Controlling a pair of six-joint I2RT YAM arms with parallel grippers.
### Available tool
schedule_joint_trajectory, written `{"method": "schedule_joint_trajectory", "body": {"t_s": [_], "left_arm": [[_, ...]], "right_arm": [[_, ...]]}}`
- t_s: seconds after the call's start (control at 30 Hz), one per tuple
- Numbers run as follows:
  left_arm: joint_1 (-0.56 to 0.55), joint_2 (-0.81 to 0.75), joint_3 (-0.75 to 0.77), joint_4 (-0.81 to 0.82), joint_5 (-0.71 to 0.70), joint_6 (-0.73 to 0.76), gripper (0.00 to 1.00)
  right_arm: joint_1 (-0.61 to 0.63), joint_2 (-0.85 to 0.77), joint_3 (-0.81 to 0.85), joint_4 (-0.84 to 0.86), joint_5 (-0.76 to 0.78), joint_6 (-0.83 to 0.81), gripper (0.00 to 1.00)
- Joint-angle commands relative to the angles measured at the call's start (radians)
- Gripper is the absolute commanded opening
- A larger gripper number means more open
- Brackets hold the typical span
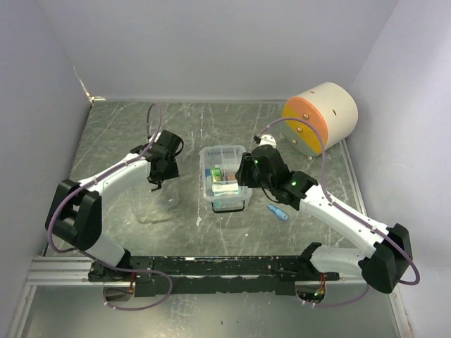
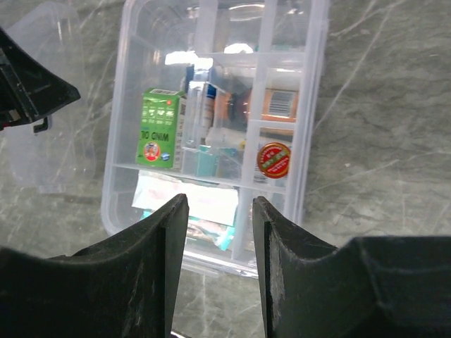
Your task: Organize the medicine kit
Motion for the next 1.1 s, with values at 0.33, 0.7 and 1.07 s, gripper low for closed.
{"method": "schedule_joint_trajectory", "body": {"t_s": [0.33,0.7,1.07], "left_arm": [[0.002,-0.206,-0.008,-0.024,0.177,0.022,0.50],[0.008,-0.372,0.002,0.001,0.273,-0.046,0.50],[0.010,-0.407,-0.049,0.058,0.347,-0.070,0.50]], "right_arm": [[0.022,0.071,-0.008,0.249,-0.352,0.060,0.43],[0.214,0.287,0.136,0.387,-0.336,0.109,0.51],[0.227,0.411,0.138,0.534,-0.403,0.181,0.55]]}}
